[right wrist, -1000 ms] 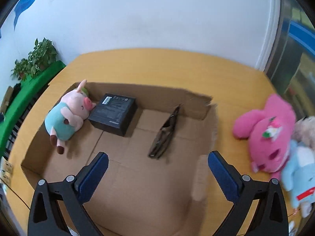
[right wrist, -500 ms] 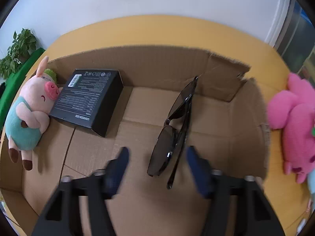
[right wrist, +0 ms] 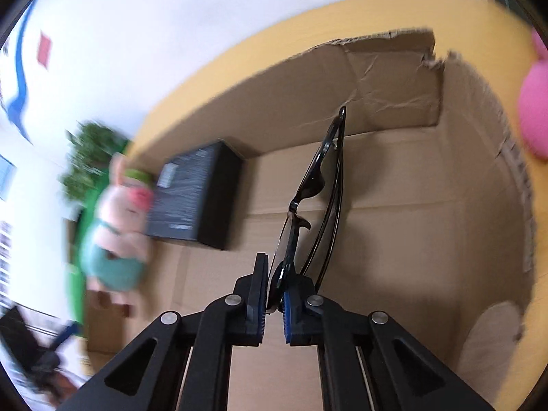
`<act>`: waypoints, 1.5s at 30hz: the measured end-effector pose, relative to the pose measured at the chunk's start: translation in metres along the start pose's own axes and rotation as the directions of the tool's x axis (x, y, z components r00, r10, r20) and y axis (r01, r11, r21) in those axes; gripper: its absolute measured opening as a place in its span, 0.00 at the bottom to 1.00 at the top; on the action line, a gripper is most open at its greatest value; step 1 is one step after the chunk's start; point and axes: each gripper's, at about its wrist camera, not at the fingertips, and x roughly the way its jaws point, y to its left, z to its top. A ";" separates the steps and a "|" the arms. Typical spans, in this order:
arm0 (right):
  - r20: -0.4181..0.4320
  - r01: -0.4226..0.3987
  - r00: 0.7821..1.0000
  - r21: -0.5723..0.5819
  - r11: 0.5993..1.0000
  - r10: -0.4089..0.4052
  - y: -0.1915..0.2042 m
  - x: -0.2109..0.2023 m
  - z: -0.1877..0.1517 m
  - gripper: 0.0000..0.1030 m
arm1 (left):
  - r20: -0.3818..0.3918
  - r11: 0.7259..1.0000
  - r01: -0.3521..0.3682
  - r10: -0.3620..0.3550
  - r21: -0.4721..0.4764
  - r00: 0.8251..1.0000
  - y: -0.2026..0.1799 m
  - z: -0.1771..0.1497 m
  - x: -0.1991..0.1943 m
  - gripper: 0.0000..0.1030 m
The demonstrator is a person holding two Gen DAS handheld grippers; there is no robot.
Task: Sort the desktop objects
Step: 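Grasp the sunglasses in the box by a temple and reposition them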
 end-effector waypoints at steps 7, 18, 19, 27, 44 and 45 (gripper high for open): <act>0.007 0.122 0.992 0.085 0.989 -0.123 -0.021 -0.006 -0.003 0.12 | -0.005 1.000 0.003 -0.003 0.017 1.000 -0.006 -0.002 0.001 0.64; 0.161 0.554 0.832 -0.200 0.808 -0.530 0.059 -0.030 -0.007 1.00 | -0.018 1.000 0.015 -0.015 0.000 1.000 -0.004 -0.004 0.011 0.64; 0.168 0.591 0.807 -0.238 0.771 -0.567 0.062 -0.025 -0.005 1.00 | -0.018 1.000 0.015 -0.015 -0.001 1.000 -0.004 -0.004 0.012 0.64; 0.049 0.574 0.816 -0.183 0.798 -0.576 0.026 0.013 0.007 0.45 | -0.026 1.000 0.021 -0.021 0.009 0.999 -0.003 -0.006 0.012 0.64; -0.016 -0.072 0.997 0.184 0.980 0.076 -0.026 -0.005 0.013 0.35 | -0.037 1.000 -0.005 0.005 -0.008 0.999 0.006 -0.003 0.018 0.64; -0.012 -0.041 0.999 0.168 0.985 0.043 -0.024 -0.011 0.013 0.50 | -0.039 1.000 -0.004 0.004 -0.007 0.999 0.006 -0.004 0.019 0.64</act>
